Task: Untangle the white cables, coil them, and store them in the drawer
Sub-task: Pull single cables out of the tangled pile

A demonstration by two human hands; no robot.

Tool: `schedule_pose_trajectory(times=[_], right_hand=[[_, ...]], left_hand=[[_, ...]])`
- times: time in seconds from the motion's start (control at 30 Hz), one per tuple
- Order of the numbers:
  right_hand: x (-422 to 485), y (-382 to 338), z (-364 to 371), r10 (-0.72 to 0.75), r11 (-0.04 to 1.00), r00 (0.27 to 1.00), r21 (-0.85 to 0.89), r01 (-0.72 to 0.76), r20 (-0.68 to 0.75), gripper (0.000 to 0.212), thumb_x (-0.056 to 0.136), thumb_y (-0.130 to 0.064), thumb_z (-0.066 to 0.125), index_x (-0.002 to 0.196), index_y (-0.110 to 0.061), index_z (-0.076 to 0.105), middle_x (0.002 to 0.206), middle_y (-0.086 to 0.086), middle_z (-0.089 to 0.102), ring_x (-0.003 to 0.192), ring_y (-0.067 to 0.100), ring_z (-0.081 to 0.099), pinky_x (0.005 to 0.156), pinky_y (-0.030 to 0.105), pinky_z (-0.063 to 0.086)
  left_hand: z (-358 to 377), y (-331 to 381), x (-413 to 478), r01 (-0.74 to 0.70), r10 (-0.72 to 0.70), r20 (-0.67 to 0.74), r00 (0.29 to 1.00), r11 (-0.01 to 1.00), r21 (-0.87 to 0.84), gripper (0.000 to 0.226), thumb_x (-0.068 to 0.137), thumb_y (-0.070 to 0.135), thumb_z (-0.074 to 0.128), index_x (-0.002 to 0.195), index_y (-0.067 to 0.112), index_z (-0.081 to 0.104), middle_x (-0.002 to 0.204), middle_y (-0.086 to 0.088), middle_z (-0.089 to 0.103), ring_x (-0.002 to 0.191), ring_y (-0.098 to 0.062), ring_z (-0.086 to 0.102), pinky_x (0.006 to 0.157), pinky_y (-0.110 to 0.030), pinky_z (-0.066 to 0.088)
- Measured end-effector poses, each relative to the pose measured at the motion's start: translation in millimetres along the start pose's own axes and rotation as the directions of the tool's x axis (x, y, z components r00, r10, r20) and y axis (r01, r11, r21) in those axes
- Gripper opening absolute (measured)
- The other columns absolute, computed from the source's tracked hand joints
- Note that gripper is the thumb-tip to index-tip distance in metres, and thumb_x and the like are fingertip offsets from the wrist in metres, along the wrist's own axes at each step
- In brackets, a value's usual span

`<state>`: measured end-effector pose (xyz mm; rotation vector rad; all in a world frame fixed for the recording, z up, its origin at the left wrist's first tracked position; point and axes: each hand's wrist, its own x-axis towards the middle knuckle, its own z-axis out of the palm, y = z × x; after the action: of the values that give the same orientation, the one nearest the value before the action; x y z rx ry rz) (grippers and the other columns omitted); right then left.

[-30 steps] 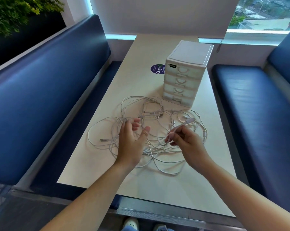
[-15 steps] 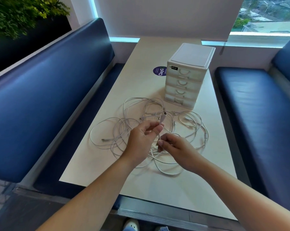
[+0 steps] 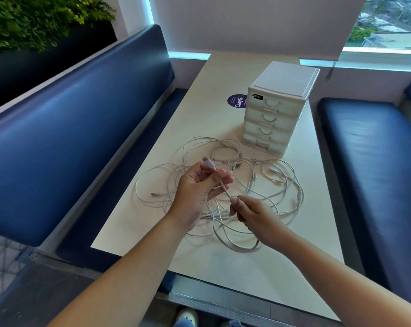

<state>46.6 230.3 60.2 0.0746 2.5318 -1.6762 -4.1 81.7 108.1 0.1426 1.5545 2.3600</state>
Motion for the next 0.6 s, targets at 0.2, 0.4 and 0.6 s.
schedule_pose_trajectory(times=[0.2,0.4,0.6], right_hand=[[0,1,-2,-0.116,0.99,0.992,-0.086,0.112,-0.045,0.02,0.098,-0.026,0.05,0.082,-0.018,0.059,0.054,-0.014,0.043,0.053,0.005,0.038,0.053,0.02,0.03],[3,4,2,-0.088,0.991,0.991,-0.094,0.098,0.102,0.023,0.098,-0.03,0.049,0.078,-0.023,0.059,0.057,-0.012,0.045,0.054,0.003,0.038,0.054,0.02,0.032],[9,0,8,0.024,0.999,0.983,-0.047,-0.015,0.183,0.024,0.098,-0.029,0.049,0.081,-0.014,0.057,0.062,-0.001,0.035,0.055,0.01,0.034,0.047,0.021,0.037]], left_hand=[[-5,3,5,0.04,-0.048,-0.075,0.996,0.994,-0.107,0.018,0.099,0.018,0.049,0.099,0.009,0.065,0.07,-0.001,0.063,0.069,-0.013,0.065,0.076,-0.032,0.06],[-10,11,14,0.07,-0.086,-0.124,0.988,0.989,-0.132,0.022,0.1,0.023,0.049,0.1,0.009,0.066,0.062,0.004,0.05,0.054,-0.005,0.043,0.053,-0.018,0.042],[-27,18,25,0.062,-0.074,-0.14,0.987,0.995,-0.083,0.031,0.102,0.032,0.043,0.095,0.009,0.062,0.058,0.004,0.045,0.05,-0.006,0.034,0.05,-0.019,0.034]])
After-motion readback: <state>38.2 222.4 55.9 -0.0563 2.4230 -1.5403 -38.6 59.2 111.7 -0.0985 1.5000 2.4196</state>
